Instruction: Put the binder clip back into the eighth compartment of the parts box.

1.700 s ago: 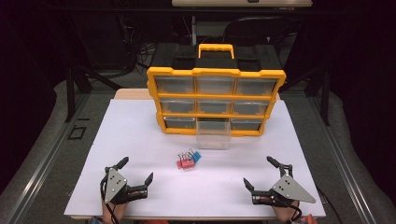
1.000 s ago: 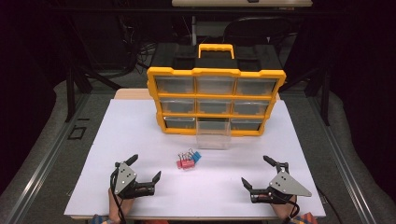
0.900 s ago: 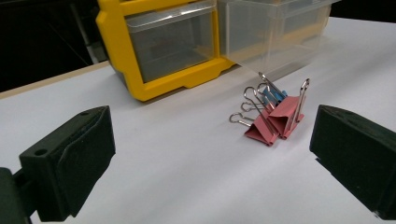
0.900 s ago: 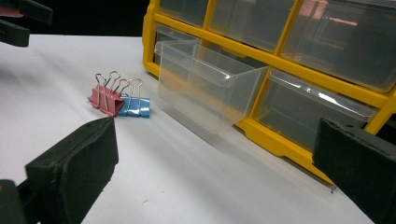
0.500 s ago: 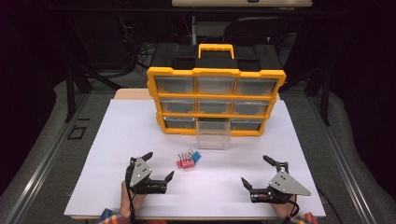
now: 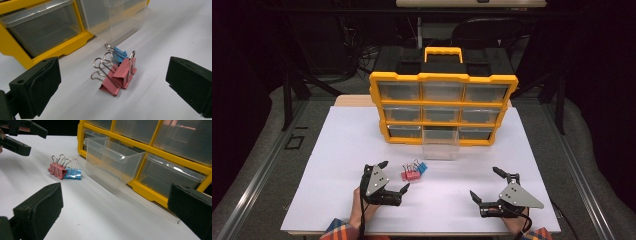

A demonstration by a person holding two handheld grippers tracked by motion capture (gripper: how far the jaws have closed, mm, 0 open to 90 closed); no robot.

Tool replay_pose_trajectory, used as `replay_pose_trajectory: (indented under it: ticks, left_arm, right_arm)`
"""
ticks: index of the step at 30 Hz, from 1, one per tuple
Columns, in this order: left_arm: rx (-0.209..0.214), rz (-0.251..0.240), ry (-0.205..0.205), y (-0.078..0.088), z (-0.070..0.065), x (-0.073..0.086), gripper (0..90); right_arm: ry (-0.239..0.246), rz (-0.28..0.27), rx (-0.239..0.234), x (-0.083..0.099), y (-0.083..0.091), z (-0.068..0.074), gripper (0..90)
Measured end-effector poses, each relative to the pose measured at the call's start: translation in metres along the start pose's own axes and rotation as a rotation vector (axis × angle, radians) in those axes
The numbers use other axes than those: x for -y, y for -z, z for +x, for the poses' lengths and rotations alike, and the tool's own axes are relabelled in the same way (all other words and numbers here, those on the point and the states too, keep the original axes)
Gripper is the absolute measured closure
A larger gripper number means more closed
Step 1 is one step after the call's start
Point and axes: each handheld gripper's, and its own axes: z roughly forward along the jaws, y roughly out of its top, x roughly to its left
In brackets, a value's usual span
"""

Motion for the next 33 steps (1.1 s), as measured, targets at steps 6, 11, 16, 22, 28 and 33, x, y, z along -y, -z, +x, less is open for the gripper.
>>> replay_pose_trajectory:
  ticks: [6,11,16,22,28,33]
  left_arm:
    - [0.036,0.023,-0.04,-0.009,-0.006,-0.005,2.3]
    - [0.072,0.04,-0.066,-0.016,-0.011,-0.008,15.0]
    - [0.11,0.064,-0.078,-0.023,-0.012,-0.009,22.9]
    - [0.125,0.074,-0.07,-0.03,-0.01,-0.01,33.7]
    - [0.148,0.097,-0.073,-0.036,-0.008,-0.012,50.2]
    - [0.178,0.11,-0.061,-0.039,-0.004,-0.01,59.5]
  right_arm:
    - [-0.005,0.015,-0.006,0.001,-0.002,0.0,0.0]
    - [-0.006,0.022,-0.007,0.001,-0.001,-0.001,0.0]
    - [-0.008,0.033,-0.011,0.002,-0.004,-0.002,0.0]
    - [-0.011,0.039,-0.016,0.003,-0.004,-0.003,0.0]
    - [-0.005,0.042,-0.024,0.002,-0.005,-0.002,0.0]
    - [-0.008,0.055,-0.026,0.003,-0.006,-0.003,0.0]
